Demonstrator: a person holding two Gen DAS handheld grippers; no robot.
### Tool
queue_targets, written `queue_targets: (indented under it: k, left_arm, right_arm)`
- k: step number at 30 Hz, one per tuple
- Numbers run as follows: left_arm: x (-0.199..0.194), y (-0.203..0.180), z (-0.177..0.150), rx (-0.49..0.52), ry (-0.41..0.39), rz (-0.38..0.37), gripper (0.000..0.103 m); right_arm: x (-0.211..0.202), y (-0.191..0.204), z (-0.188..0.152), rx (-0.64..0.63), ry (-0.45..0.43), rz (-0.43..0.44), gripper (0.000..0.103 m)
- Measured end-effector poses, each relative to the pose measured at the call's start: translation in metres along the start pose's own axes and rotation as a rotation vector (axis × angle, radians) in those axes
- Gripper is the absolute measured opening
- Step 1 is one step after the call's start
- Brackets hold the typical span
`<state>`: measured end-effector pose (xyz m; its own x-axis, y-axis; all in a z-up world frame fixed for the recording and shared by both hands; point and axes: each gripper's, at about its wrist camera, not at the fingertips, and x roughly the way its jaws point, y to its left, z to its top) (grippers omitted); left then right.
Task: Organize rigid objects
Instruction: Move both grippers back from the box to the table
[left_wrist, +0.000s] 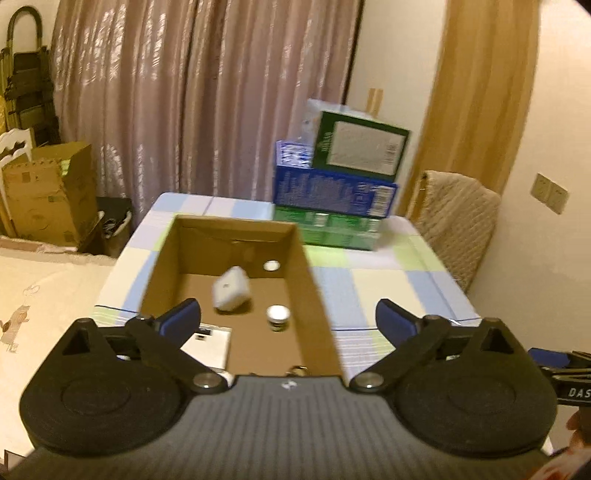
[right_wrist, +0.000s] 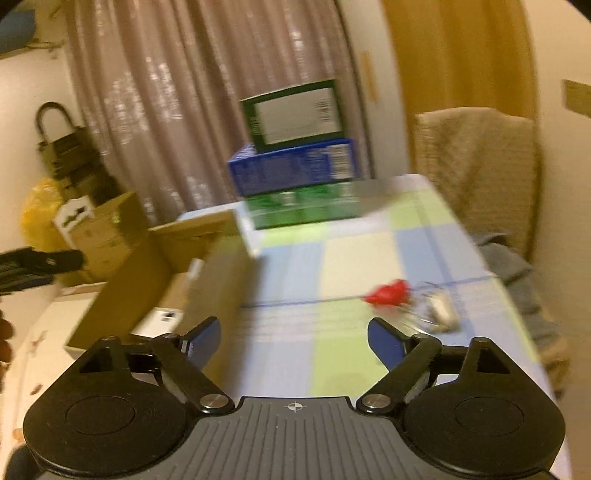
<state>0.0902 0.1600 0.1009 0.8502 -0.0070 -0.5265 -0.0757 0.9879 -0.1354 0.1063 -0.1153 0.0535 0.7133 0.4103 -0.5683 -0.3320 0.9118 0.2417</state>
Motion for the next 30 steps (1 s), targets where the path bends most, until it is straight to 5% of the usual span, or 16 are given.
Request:
queue_targets:
  k: [14,30]
  left_arm:
    - [0.0,-0.099,-0.03,0.046,0.06,-0.137,0.102]
    - [0.025,-0.14,-0.049,0.117,0.127,-0.174,0.102]
  right_arm:
    - [-0.06,-0.065,-0.026,0.07,-0.013,-0.148,0.085]
    - [-0.066,-0.096,-0.03,0.126,-0.006,-0.165,0.085]
